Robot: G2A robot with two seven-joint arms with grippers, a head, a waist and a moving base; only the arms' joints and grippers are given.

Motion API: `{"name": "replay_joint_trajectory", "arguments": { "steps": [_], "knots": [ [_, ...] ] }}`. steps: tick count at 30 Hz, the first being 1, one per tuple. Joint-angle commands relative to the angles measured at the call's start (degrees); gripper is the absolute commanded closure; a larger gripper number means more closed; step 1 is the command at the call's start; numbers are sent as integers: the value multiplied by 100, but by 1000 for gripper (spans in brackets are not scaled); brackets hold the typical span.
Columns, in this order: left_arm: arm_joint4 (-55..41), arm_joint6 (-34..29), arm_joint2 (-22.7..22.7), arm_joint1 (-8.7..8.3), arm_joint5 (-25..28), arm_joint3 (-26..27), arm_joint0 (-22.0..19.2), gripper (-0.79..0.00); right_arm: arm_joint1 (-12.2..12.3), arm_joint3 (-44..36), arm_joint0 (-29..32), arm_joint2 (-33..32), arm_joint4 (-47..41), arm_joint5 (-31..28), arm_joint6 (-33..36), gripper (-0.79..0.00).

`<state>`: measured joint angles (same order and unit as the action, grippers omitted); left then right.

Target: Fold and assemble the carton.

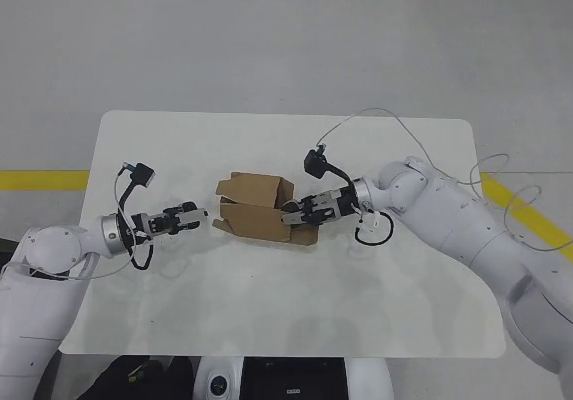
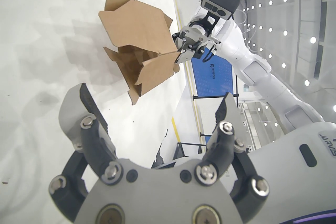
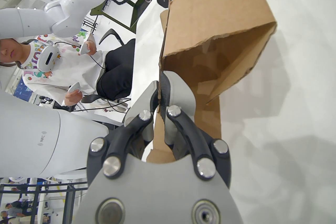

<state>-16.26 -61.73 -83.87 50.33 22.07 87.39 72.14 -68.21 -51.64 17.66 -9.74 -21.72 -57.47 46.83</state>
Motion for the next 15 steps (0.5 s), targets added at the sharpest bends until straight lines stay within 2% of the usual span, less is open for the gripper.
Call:
{"name": "replay_joint_trajectory", "arguments": {
  "steps": [1, 8, 15],
  "knots": [
    [-60, 29, 9, 4, -17, -31, -14, -785, 127, -244, -2, 0, 43, -35, -35, 0],
    [-538, 51, 202, 53, -238, 9, -84, -785, 438, -966, 49, 0, 153, -53, -53, 0],
    [-1012, -42, 241, 75, -449, 118, -81, -785, 587, -1248, 123, 0, 272, 92, 92, 0]
  ]
}}
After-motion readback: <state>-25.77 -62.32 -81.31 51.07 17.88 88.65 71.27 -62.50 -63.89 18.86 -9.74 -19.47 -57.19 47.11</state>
